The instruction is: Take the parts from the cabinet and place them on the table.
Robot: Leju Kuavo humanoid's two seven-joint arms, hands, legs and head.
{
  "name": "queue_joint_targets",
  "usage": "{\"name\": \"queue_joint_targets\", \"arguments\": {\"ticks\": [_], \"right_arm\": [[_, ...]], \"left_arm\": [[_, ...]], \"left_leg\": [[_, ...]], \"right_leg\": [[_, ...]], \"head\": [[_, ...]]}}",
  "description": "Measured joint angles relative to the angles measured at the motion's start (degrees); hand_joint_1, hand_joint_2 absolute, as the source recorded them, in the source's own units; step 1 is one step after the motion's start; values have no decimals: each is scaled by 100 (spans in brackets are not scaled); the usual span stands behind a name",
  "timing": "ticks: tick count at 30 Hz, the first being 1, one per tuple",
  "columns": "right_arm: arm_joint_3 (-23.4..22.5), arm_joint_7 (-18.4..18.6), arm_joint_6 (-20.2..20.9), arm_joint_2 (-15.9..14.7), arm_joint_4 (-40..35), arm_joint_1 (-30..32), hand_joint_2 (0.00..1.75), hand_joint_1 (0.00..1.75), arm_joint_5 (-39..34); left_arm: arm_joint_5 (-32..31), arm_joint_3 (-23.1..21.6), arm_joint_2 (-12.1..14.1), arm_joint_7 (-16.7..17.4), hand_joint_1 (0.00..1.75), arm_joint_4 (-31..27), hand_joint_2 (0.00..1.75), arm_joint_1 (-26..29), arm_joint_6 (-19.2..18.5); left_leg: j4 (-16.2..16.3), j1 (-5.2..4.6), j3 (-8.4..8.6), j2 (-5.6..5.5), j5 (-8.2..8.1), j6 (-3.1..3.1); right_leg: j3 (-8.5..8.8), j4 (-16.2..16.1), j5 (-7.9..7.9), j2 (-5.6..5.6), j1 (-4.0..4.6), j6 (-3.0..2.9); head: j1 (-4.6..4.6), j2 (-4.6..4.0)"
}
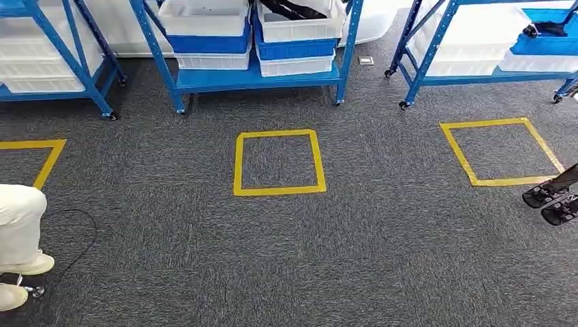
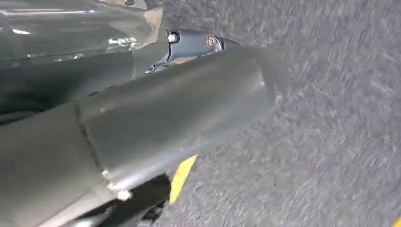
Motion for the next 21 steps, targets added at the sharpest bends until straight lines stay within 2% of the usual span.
{"name": "queue_joint_targets", "arguments": {"ticks": [1, 3, 4, 5, 6, 7, 8, 9, 10, 11, 12, 13, 14, 15, 16, 17, 19, 20, 21], "right_arm": [[-33, 0, -9, 26, 0, 13, 0, 0, -30], [-94, 22, -20, 33, 0, 23, 0, 0, -111], [-144, 48, -28, 29, 0, 32, 0, 0, -137], [-173, 63, -42, 20, 0, 44, 0, 0, -188], [-212, 70, -52, 18, 0, 55, 0, 0, -244], [-266, 78, -65, 26, 0, 69, 0, 0, -299], [-317, 87, -83, 37, 0, 78, 0, 0, -345], [-356, 103, -105, 48, 0, 81, 0, 0, -389], [-415, 125, -125, 35, 0, 71, 0, 0, -428], [-461, 144, -133, 48, 0, 61, 0, 0, -448], [-496, 164, -140, 48, 0, 56, 0, 0, -476], [-531, 175, -149, 48, 0, 45, 0, 0, -492], [-573, 186, -149, 46, -2, 46, 0, 0, -518], [-603, 190, -149, 48, -2, 69, 0, 0, -531], [-625, 190, -149, 50, -2, 64, 0, 0, -533], [-647, 190, -149, 53, -2, 49, 0, 0, -540], [-710, 190, -149, 55, -2, 49, 0, 0, -551], [-730, 186, -149, 55, -2, 55, 0, 0, -562], [-747, 179, -149, 55, -2, 55, 0, 0, -568]], "left_arm": [[-50, -52, 4, 42, 0, 0, 0, -31, 0], [-129, -127, 20, 101, 0, 0, 0, -104, 0], [-179, -173, 26, 111, 0, 2, 0, -130, 2], [-205, -212, 31, 140, 0, 2, 0, -140, 2], [-273, -249, 33, 185, 0, 2, 0, -149, 2], [-340, -310, 33, 240, 0, 2, 0, -172, 6], [-393, -369, 35, 282, 0, 2, 0, -208, 15], [-448, -420, 33, 335, 0, 2, 0, -252, 22], [-494, -483, 2, 383, 0, 22, 0, -313, 35], [-527, -529, 5, 418, 0, 22, 0, -370, 46], [-548, -573, 0, 437, 0, 22, 0, -397, 48], [-577, -619, -4, 450, 0, 22, 0, -414, 48], [-603, -658, -13, 461, 0, 22, 0, -430, 46], [-614, -702, -28, 474, 0, 22, 0, -433, 44], [-631, -741, -30, 485, 0, 22, 0, -446, 46], [-653, -767, -31, 507, 0, 22, 0, -463, 42], [-664, -822, -35, 520, 0, 22, 0, -488, 39], [-666, -844, -35, 520, 0, 22, 0, -489, 35], [-669, -870, -39, 522, 0, 22, 0, -486, 35]], "left_leg": [[325, 54, -141, 69, -188, -68], [1233, 207, -630, 137, -545, -209], [1641, 289, -891, 162, -643, -291], [1713, 358, -969, 187, -572, -352], [1545, 419, -918, 209, -397, -417], [1111, 487, -719, 222, -101, -491], [550, 543, -451, 244, 198, -548], [70, 594, -217, 290, 413, -607], [-36, 527, -121, 282, 247, -670], [-33, 514, -94, 246, 208, -523], [-23, 482, -123, 240, 179, -461], [-27, 462, -155, 220, 150, -362], [-31, 425, -92, 209, 138, -271], [-73, 450, -8, 203, 139, -196], [-73, 437, 33, 198, 114, -146], [-71, 417, 39, 197, 97, -100], [-71, 361, 64, 190, 47, -28], [-70, 332, 95, 176, 22, -4], [-70, 302, 139, 161, -9, 6]], "right_leg": [[32, -8, -4, -25, -12, -30], [58, -7, -38, -44, -31, -53], [73, -5, -69, -50, -59, -27], [106, -4, -97, -49, -89, 11], [147, -4, -133, -48, -122, 47], [214, 0, -181, -46, -168, 98], [290, 1, -233, -46, -219, 156], [336, 3, -288, -48, -236, 224], [294, 6, -344, -68, -147, 303], [300, 7, -376, -70, -146, 359], [313, -25, -384, -79, -127, 393], [414, 4, -321, -80, -144, 481], [451, -23, -299, -90, -160, 512], [416, 67, -376, -94, -195, 491], [277, 359, -442, -86, -176, 453], [19, 811, -550, -80, -169, 420], [-641, 1750, -897, -72, -135, 334], [-834, 1945, -942, -72, -88, 332], [-893, 1880, -872, -72, -54, 368]], "head": [[-57, 0], [-63, 0], [-59, 0], [-61, 0], [-59, 0], [-66, 0], [-63, 0], [-65, 0], [-123, 0], [-144, 0], [-96, 0], [-79, 0], [-98, 0], [-79, 0], [-55, 0], [-35, 0], [-22, 0], [-15, 0], [-20, 0]]}}
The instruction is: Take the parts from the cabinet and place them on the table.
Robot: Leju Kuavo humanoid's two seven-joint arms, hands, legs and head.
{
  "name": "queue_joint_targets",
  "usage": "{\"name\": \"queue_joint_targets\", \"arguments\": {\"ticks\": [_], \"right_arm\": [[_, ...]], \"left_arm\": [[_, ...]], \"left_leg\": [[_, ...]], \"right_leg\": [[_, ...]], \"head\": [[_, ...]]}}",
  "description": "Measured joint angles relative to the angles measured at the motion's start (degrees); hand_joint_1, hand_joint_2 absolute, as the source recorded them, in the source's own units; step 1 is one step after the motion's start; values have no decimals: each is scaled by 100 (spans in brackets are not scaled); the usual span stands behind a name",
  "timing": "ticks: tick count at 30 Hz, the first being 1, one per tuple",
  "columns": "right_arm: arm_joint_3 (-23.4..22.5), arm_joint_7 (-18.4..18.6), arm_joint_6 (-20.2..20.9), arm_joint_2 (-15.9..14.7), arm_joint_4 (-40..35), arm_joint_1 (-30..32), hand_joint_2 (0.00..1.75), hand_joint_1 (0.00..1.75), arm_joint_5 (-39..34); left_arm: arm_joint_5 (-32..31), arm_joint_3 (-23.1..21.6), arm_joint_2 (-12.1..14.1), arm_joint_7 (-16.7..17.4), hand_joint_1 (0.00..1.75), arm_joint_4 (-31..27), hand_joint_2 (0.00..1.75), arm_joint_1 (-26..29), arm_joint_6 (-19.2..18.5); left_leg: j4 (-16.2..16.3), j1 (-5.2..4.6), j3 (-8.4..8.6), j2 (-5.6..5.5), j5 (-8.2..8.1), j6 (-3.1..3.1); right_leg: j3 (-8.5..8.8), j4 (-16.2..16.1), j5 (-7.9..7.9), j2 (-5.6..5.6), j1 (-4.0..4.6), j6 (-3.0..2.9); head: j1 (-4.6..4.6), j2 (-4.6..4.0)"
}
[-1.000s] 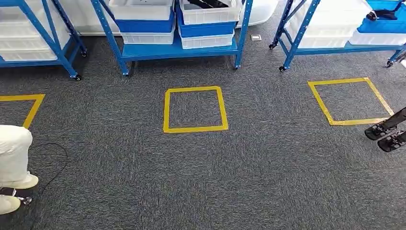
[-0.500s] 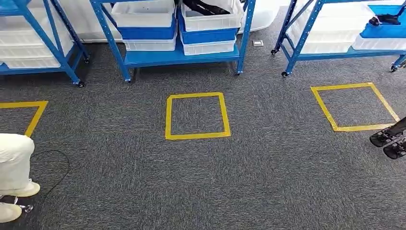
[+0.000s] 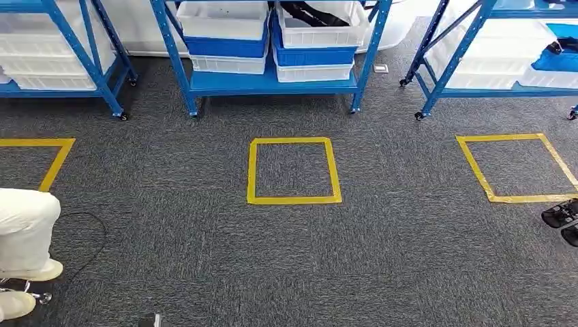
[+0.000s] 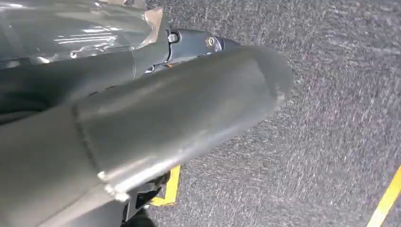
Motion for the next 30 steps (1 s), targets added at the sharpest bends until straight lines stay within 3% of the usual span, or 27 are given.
{"name": "queue_joint_targets", "arguments": {"ticks": [1, 3, 4, 5, 6, 7, 8, 9, 10, 11, 12, 13, 14, 15, 16, 18, 19, 20, 21, 22, 23, 25, 30], "right_arm": [[-7, 0, -4, 2, 0, -3, 0, 0, -2], [-9, 0, -4, 2, 0, -1, 0, 0, 0], [-17, 9, -2, -6, 2, 16, 0, 0, -2], [-32, 9, -2, -4, 2, 20, 0, 0, -2], [-48, 9, -2, -7, 2, 11, 0, 0, -2], [-55, 9, -4, -4, 2, 18, 0, 0, -2], [-63, 9, -7, -7, 2, 22, 0, 0, -11], [-72, 9, -11, 15, 2, 22, 0, 0, -11], [-83, 18, -13, 11, 2, 17, 0, 0, -11], [-94, 18, -15, 15, 2, 13, 0, 0, -11], [-96, 20, -22, 18, 2, 8, 0, 0, -11], [-96, 31, -28, 22, 2, 10, 0, 0, -11], [-98, 48, -37, 22, 2, 12, 0, 0, -11], [-103, 72, -53, 22, 2, 22, 0, 0, -18], [-105, 81, -65, 26, 2, 38, 0, 0, -15], [-107, 94, -76, 48, 2, 50, 0, 0, -17], [-114, 96, -79, 48, 2, 49, 0, 0, -24], [-129, 96, -83, 50, 2, 42, 0, 0, -31], [-144, 96, -85, 52, 0, 23, 0, 0, -33], [-146, 98, -87, 50, 0, 13, 0, 0, -35], [-153, 112, -87, 46, 0, 28, 0, 0, -44], [-166, 116, -87, 48, 0, 19, 0, 0, -55], [-240, 120, -98, 57, 0, 19, 0, 0, -74]], "left_arm": [[-2, -22, -4, 2, 0, 0, 0, -1, 0], [-4, -39, -9, 2, 0, 0, 0, -12, 0], [-4, -41, -15, 2, 0, 4, 0, -10, 0], [-4, -44, -15, 4, 0, 4, 0, -15, 0], [-4, -46, -20, 6, 0, 4, 0, -29, 0], [-4, -50, -20, 7, 0, 4, 0, -28, 0], [-4, -55, -26, 7, 0, 4, 0, -19, 0], [-4, -57, -17, 9, 0, 4, 0, -26, 0], [-4, -61, -20, 4, 0, 4, 0, -37, 0], [-4, -63, -24, 6, 0, 4, 0, -52, 0], [-4, -70, -22, 11, 0, 4, 0, -61, -2], [-15, -81, -20, 37, 0, 4, 0, -57, -9], [-15, -94, -15, 57, 0, 4, 0, -47, -9], [-20, -100, -15, 74, 0, 4, 0, -39, -7], [-24, -107, -7, 105, 0, 4, 0, -41, 11], [-22, -122, 7, 166, 0, 4, 0, -49, 59], [-22, -129, 9, 208, 0, 4, 0, -47, 92], [-22, -135, 9, 227, 0, 7, 0, -49, 103], [-22, -150, 9, 245, 0, 4, 0, -63, 103], [-31, -164, 7, 256, 0, 4, 0, -49, 105], [-39, -175, -2, 262, 0, 7, 0, -49, 103], [-48, -188, 0, 286, 0, 4, 0, -60, 103], [-72, -245, -2, 284, 0, 4, 0, -82, 92]], "left_leg": [[0, -31, 60, -20, -40, 12], [-1, -74, 178, -41, -115, 9], [-4, -75, 141, -47, -142, 1], [19, -108, 224, -72, -183, -28], [6, -108, 184, -63, -208, -68], [81, -109, 213, -59, -179, -92], [112, -108, 219, -59, -172, -109], [159, -107, 233, -53, -234, -146], [308, -87, 162, -33, -309, -193], [630, -61, 1, -19, -378, -231], [1029, -24, -247, -11, -492, -271], [1430, 7, -524, 5, -703, -308], [1667, 31, -729, 19, -848, -343], [1677, 64, -832, 26, -853, -375], [1443, 100, -812, 43, -680, -403], [527, 150, -514, 57, -5, -442], [113, 166, -384, 79, 319, -441], [202, 108, -459, 113, 28, -416], [189, 89, -436, 106, 73, -330], [160, 84, -369, 106, 208, -294], [150, 98, -369, 106, 253, -331], [159, 41, -370, 93, 254, -301], [158, 8, -372, 74, 214, -238]], "right_leg": [[59, -319, 217, 0, 28, 53], [359, -1259, 818, 0, 90, 66], [428, -1558, 1025, 9, 124, -23], [390, -1561, 766, -18, 156, -184], [399, -1561, 790, -7, 190, -254], [422, -1622, 920, -6, 174, -298], [447, -1622, 944, -3, 172, -340], [610, -1667, 948, 19, 74, -363], [676, -1678, 934, 11, 75, -386], [696, -1678, 918, 8, 72, -408], [708, -1678, 900, 9, 73, -429], [722, -1678, 878, 9, 74, -452], [743, -1677, 853, 13, 73, -452], [782, -1677, 818, 22, 67, -442], [833, -1673, 788, 27, 57, -429], [953, -1673, 705, 31, 31, -372], [915, -1682, 664, 28, 40, -331], [1022, -1667, 637, 36, 55, -287], [957, -1676, 599, 27, 76, -240], [954, -1691, 567, 15, 111, -203], [986, -1666, 473, 1, 148, -336], [996, -1693, 536, 0, 138, -295], [1030, -1763, 535, -3, 113, -290]], "head": [[4, 0], [7, 0], [7, 0], [-7, 0], [9, 0], [11, 0], [13, 0], [9, 0], [4, 0], [-46, 0], [-35, 0], [-35, 0], [-39, 0], [-39, 0], [-39, 0], [-35, 0], [-52, 0], [-46, 0], [-59, 0], [-52, 0], [-48, 0], [-48, 0], [-50, 0]]}}
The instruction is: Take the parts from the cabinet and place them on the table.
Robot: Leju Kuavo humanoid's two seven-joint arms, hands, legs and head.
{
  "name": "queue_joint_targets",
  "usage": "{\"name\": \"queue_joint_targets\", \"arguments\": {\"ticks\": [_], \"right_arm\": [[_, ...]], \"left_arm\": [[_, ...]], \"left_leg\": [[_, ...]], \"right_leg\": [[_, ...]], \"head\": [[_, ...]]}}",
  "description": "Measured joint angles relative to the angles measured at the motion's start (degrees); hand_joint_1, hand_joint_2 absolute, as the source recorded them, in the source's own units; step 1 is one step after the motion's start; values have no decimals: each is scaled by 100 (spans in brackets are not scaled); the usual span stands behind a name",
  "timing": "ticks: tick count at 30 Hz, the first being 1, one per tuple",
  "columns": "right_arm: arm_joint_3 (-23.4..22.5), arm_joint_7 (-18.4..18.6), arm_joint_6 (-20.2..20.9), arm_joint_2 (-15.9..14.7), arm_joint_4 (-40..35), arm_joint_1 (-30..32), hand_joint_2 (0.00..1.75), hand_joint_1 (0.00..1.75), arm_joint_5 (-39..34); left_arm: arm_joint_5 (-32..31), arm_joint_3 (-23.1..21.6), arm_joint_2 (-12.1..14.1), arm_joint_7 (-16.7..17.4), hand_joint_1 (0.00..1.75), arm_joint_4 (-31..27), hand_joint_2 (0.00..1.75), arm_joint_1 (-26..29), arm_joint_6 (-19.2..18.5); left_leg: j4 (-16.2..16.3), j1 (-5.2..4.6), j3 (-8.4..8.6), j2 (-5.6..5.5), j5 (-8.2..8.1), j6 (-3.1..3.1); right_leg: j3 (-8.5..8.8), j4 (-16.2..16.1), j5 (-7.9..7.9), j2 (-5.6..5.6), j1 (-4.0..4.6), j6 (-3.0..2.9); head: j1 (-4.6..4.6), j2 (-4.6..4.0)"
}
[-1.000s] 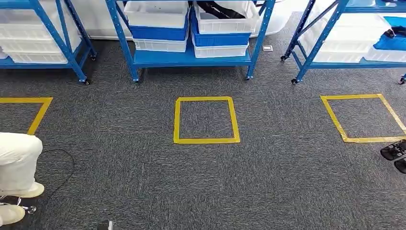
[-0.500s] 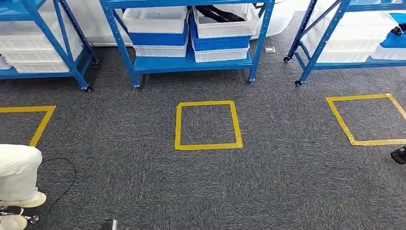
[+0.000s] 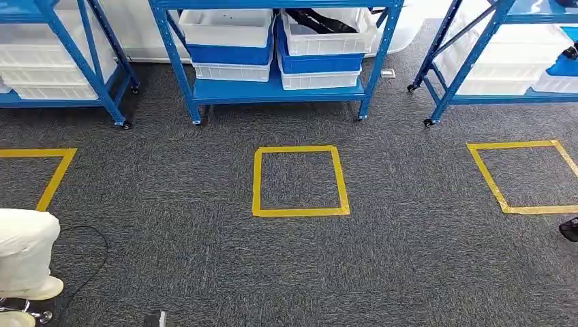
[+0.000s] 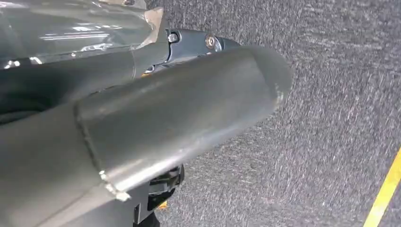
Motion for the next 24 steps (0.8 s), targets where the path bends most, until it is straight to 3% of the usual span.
{"name": "queue_joint_targets", "arguments": {"ticks": [3, 5, 6, 24], "right_arm": [[-11, 2, 0, -2, 0, 1, 0, 0, -9], [-18, 2, 0, 0, 0, 0, 0, 0, -9], [-20, 2, 0, 2, 0, 1, 0, 0, -9], [-46, -55, 13, -31, 0, 0, 0, 0, 120]], "left_arm": [[-20, -46, 0, 0, 0, 0, 0, -23, 2], [-20, -57, 0, 0, 0, 0, 0, -30, 2], [-22, -66, 0, 0, 0, 0, 0, -30, 2], [155, -100, -17, -96, 0, 0, 0, -30, -129]], "left_leg": [[0, -2, 0, 0, -18, 28], [1, -10, 0, 0, -25, 39], [1, -11, 1, 0, -25, 40], [-14, 9, 45, 0, -26, 39]], "right_leg": [[9, -22, -3, 0, 0, 6], [16, -36, -6, 1, -10, 112], [16, -37, -5, 1, -16, 119], [38, -37, -15, 0, -11, 133]], "head": [[-2, 0], [-4, 0], [-2, 0], [-4, 0]]}}
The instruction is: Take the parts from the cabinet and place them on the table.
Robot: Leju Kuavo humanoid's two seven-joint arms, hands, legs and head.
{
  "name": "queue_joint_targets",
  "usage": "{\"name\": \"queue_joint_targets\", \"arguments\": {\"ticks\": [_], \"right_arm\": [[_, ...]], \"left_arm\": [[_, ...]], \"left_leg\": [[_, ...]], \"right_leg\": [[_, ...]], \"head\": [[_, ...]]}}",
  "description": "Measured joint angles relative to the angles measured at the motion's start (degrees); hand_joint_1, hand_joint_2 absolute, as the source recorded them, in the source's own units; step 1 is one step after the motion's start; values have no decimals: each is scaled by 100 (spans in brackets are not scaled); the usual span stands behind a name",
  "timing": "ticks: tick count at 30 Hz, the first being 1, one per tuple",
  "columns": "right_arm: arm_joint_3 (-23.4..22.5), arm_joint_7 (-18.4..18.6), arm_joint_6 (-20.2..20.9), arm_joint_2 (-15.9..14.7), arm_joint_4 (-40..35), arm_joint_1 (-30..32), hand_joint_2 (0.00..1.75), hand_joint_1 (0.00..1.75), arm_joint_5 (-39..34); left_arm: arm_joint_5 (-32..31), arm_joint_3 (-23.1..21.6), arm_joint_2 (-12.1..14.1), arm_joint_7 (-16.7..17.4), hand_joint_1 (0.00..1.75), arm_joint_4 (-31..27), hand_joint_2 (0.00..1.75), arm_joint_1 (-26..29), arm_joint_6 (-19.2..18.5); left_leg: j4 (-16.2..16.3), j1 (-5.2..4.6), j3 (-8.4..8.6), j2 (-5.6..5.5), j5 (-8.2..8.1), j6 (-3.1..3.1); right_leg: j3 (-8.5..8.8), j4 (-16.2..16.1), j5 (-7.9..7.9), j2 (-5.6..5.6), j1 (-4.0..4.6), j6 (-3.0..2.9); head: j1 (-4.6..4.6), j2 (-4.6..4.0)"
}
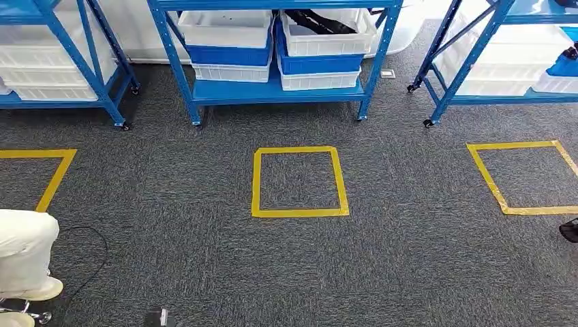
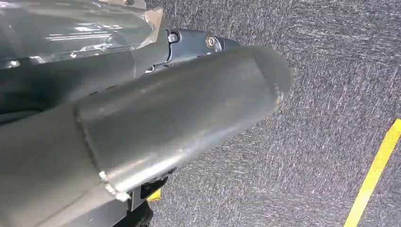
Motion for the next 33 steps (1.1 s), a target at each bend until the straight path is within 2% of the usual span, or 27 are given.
{"name": "queue_joint_targets", "arguments": {"ticks": [22, 26, 28, 30, 31, 32, 33], "right_arm": [[0, -2, 2, -9, 0, 1, 0, 0, 7], [0, -2, 9, -9, 0, 0, 0, 0, 15], [0, -4, 11, -9, 0, 1, 0, 0, 13], [0, -2, 9, -7, 0, -3, 0, 0, 7], [0, -2, 9, 2, 0, -11, 0, 0, 7], [0, 0, 9, 0, -4, -10, 0, 0, 7], [-2, 9, 9, 2, -4, -11, 0, 0, 4]], "left_arm": [[9, 2, -11, 0, 0, 0, 0, 0, -7], [35, 2, -9, 0, 0, 0, 0, 0, -15], [39, 2, -9, 0, 0, 0, 0, 0, -26], [39, 2, -7, 0, 0, 0, 0, 0, -42], [41, 0, -7, 0, 0, 0, 0, -1, -42], [39, -2, -9, 2, 0, 0, 0, 4, -42], [35, -4, -13, 2, 0, 0, 0, 0, -39]], "left_leg": [[10, -8, -1, -1, -8, 2], [12, -24, 1, -4, -30, 32], [20, -47, 1, -4, -46, 58], [18, -77, 1, -5, -79, 105], [-45, -73, 35, -11, -69, 136], [-145, 10, 126, -14, -37, 173], [-189, 0, 176, -16, -58, 212]], "right_leg": [[1, -11, 2, 0, -6, 5], [5, -13, 0, 0, -31, 11], [8, -14, -10, 0, -54, 35], [17, -41, -19, 0, -79, 77], [48, -69, -31, -8, -63, 122], [85, 4, -48, -26, -80, 131], [-32, 247, -154, -13, -64, 102]], "head": [[0, 0], [0, 0], [2, 0], [-2, 0], [-9, 0], [2, 0], [11, 0]]}}
